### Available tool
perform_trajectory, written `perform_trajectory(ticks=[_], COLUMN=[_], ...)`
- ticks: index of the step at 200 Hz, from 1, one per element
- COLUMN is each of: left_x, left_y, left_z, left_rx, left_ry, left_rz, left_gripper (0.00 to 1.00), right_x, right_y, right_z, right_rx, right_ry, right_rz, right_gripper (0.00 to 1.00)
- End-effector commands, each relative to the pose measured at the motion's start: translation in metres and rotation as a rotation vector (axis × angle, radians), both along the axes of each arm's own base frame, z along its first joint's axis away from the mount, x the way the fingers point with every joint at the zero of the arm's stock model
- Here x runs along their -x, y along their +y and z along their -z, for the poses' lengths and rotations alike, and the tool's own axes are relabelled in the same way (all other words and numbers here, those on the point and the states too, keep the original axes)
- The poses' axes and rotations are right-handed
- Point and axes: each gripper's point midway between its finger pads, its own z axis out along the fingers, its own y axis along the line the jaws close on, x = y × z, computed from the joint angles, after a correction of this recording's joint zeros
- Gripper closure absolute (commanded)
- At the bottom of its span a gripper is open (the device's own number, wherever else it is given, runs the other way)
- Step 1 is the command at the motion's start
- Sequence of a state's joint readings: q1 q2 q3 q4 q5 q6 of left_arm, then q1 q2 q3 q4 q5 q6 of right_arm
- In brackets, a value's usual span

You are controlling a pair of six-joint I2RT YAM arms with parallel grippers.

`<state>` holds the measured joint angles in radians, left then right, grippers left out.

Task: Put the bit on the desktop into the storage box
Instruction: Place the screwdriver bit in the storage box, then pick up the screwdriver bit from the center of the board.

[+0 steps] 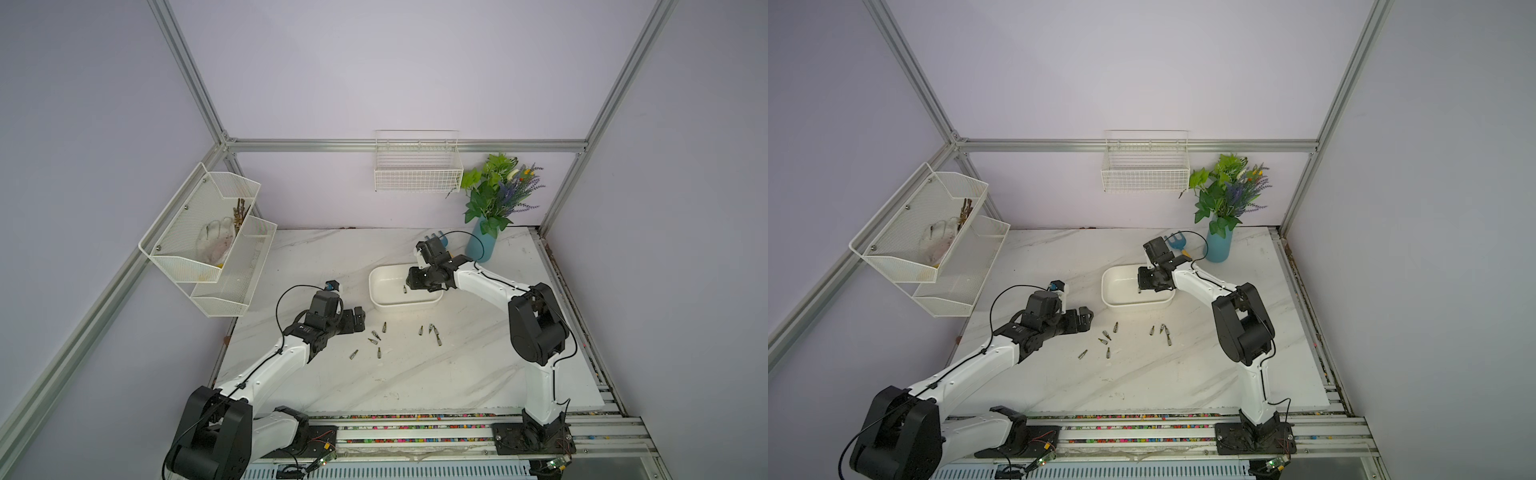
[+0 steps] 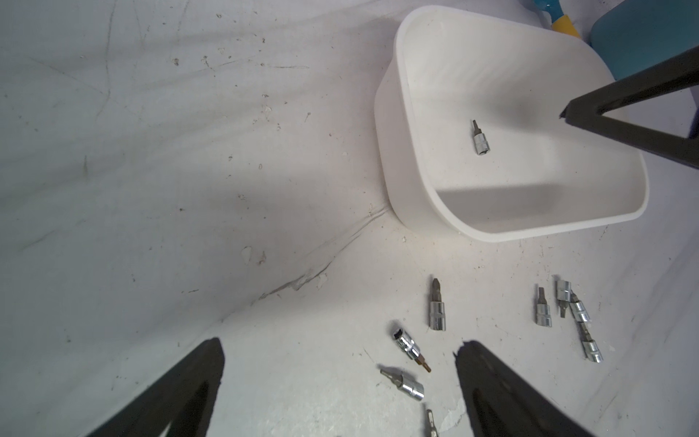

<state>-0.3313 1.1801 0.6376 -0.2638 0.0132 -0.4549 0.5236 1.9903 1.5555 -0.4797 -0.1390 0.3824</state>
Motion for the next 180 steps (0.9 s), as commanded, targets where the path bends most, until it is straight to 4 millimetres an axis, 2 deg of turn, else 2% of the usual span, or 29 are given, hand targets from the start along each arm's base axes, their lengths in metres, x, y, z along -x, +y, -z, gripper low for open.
perform_trajectory(ticks=[1, 48, 57, 60, 95, 115, 118, 127, 134, 148, 180], left_x=[0.005, 0.028, 0.031, 0.032, 0.046, 0.051, 0.052, 0.053, 0.055, 0.058, 0.067], left_y=[0.0, -0.003, -0.004, -0.004, -0.012, -0.017, -0.017, -0.02, -0.022, -0.025, -0.023], left_z=[-0.022, -0.011, -0.007, -0.006, 0.006, 0.01, 0.012, 0.014, 0.017, 0.024, 0.041], left_rx=[-0.014, -0.057, -0.068, -0.071, -0.098, -0.11, -0.113, -0.118, -0.124, -0.141, -0.177], left_ry=[-0.022, 0.058, 0.077, 0.083, 0.15, 0.175, 0.182, 0.194, 0.207, 0.231, 0.281], left_rz=[-0.016, -0.025, -0.026, -0.026, -0.003, 0.015, 0.017, 0.028, 0.038, 0.054, 0.06], left_gripper=[0.0, 0.0, 0.0, 0.0, 0.0, 0.0, 0.0, 0.0, 0.0, 0.01, 0.04], right_x=[0.009, 0.053, 0.062, 0.065, 0.091, 0.102, 0.104, 0.107, 0.11, 0.115, 0.12], right_y=[-0.008, -0.043, -0.052, -0.055, -0.094, -0.107, -0.11, -0.113, -0.115, -0.118, -0.126], right_z=[-0.04, -0.056, -0.058, -0.066, -0.073, -0.079, -0.078, -0.083, -0.085, -0.091, -0.1], right_rx=[-0.015, 0.007, 0.012, 0.004, 0.006, -0.018, -0.021, -0.047, -0.062, -0.089, -0.114], right_ry=[-0.106, -0.206, -0.234, -0.262, -0.404, -0.484, -0.489, -0.526, -0.543, -0.567, -0.603], right_rz=[-0.008, -0.015, -0.005, -0.001, 0.098, 0.135, 0.142, 0.159, 0.163, 0.18, 0.214], right_gripper=[0.56, 0.51, 0.5, 0.49, 0.43, 0.36, 0.3, 0.24, 0.13, 0.02, 0.0])
